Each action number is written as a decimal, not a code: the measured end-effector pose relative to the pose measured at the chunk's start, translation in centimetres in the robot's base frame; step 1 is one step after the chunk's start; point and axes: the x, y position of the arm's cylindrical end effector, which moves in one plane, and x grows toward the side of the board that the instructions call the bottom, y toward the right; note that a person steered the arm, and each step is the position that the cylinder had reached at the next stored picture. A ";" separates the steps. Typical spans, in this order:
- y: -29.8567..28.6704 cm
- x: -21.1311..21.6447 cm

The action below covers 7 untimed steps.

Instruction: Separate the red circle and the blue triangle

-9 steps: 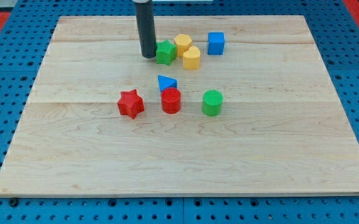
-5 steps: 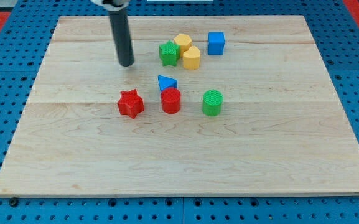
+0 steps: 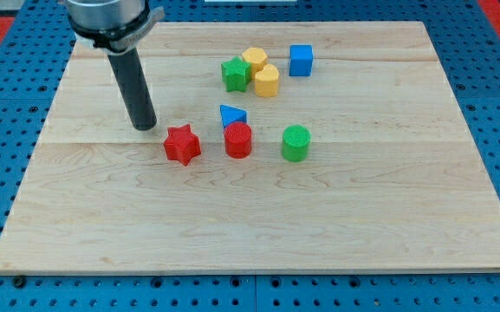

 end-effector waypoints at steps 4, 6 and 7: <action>11.3 1.1; 13.1 0.4; 13.1 -0.2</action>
